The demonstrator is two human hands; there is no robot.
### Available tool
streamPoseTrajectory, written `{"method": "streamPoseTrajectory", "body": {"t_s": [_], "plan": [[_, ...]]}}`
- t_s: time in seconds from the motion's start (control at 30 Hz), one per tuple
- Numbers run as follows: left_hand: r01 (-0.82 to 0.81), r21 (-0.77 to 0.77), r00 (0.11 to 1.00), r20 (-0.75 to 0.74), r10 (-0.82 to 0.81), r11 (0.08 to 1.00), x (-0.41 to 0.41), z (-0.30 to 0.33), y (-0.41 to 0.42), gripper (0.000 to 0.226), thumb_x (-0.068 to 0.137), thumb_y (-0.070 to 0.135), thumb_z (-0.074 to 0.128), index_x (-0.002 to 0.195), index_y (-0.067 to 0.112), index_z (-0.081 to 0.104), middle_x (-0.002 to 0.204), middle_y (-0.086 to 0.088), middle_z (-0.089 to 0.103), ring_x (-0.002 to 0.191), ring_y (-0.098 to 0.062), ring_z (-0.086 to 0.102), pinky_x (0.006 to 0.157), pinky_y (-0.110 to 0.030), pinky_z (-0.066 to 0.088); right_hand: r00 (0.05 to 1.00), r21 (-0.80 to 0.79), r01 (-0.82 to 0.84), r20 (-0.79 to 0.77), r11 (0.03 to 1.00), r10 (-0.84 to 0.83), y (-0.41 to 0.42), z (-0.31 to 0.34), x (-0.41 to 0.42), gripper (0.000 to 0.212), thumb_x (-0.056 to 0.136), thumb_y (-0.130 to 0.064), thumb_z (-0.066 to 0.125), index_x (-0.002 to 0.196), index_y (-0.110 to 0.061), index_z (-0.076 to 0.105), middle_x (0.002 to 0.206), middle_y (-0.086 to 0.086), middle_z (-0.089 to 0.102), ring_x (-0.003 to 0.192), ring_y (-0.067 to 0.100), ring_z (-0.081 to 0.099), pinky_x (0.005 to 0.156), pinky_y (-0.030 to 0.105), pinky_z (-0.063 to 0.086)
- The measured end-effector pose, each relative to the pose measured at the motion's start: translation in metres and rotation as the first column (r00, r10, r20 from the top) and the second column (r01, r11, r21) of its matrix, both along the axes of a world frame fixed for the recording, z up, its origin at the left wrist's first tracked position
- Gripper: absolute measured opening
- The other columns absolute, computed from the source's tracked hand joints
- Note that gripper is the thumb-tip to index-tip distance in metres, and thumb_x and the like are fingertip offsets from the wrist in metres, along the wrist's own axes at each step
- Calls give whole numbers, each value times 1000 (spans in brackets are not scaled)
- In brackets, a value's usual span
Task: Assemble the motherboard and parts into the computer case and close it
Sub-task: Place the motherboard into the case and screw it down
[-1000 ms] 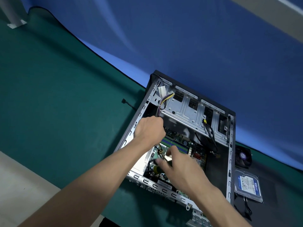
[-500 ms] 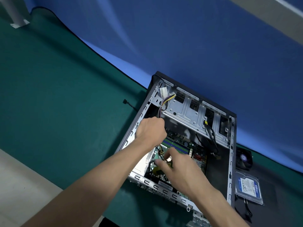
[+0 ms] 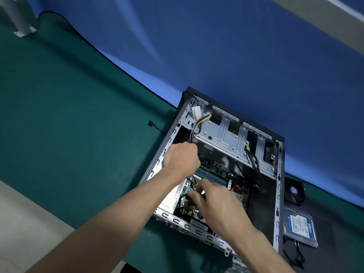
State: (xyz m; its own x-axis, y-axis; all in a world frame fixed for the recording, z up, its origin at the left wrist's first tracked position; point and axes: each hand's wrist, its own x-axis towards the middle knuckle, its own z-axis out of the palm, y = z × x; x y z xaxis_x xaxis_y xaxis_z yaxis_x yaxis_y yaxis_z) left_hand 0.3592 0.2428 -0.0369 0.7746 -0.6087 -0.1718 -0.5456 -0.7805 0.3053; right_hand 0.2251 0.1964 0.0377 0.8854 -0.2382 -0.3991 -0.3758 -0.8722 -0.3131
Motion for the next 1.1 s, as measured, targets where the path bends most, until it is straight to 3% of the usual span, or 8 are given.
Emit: {"method": "streamPoseTrajectory", "body": {"t_s": [0.13,0.23,0.33,0.43,0.57,0.7,0.83,1.1], "plan": [[-2,10,1000,-2,2,1000,0,1,0,20,87,12,45,74,14,59,56,0,48,55,-22,54,48,-27,34,1000,76,-4,-28,997,6,1,-2,-3,48,88,-38,56,125,-35,26,115,-5,48,99,23,55,79,36,46],[-8,2,1000,-2,8,1000,1,0,-1,19,86,12,45,74,14,59,56,0,47,55,-22,52,49,-29,32,995,52,74,61,996,-77,1,-4,-2,35,92,-48,51,115,-32,30,91,-7,52,84,24,58,72,37,46],[-10,-1,1000,-7,10,1000,-1,1,0,18,86,12,45,74,15,58,55,1,46,54,-22,51,48,-28,31,995,131,100,15,986,-103,1,-3,-3,43,88,-45,55,121,-38,27,102,-9,49,88,18,56,75,35,45],[-8,9,1000,-17,8,1000,0,0,0,19,86,11,45,73,14,59,58,-2,50,56,-23,54,47,-28,33,999,18,27,36,999,-27,4,-2,-4,23,95,-43,48,112,-28,42,108,-4,55,91,23,57,74,35,45],[-11,26,1000,-20,12,1000,0,1,-1,20,86,11,45,75,14,60,62,-2,55,57,-23,57,48,-29,36,998,75,70,-4,995,-70,3,-3,-6,42,90,-44,54,125,-32,32,115,-7,46,97,21,54,74,32,39],[-11,26,1000,-18,11,1000,0,2,-1,20,87,11,44,79,14,62,67,-3,60,60,-24,58,51,-29,39,986,58,139,88,989,-144,3,-6,-11,41,93,-46,51,122,-33,25,83,-7,51,74,19,53,68,35,45],[-15,20,1000,-15,15,1000,0,2,0,20,88,12,45,80,14,63,66,-3,59,60,-23,57,52,-30,39,989,143,133,41,981,-140,4,-8,-16,55,90,-38,59,132,-36,24,119,-9,42,100,16,51,79,30,42],[-21,12,1000,-10,22,1000,-1,1,1,21,87,12,45,75,14,61,58,-1,53,52,-20,52,47,-27,34,995,56,90,29,994,-92,1,-12,-15,23,85,-32,61,99,-29,43,97,-11,40,81,15,49,67,30,41]]}}
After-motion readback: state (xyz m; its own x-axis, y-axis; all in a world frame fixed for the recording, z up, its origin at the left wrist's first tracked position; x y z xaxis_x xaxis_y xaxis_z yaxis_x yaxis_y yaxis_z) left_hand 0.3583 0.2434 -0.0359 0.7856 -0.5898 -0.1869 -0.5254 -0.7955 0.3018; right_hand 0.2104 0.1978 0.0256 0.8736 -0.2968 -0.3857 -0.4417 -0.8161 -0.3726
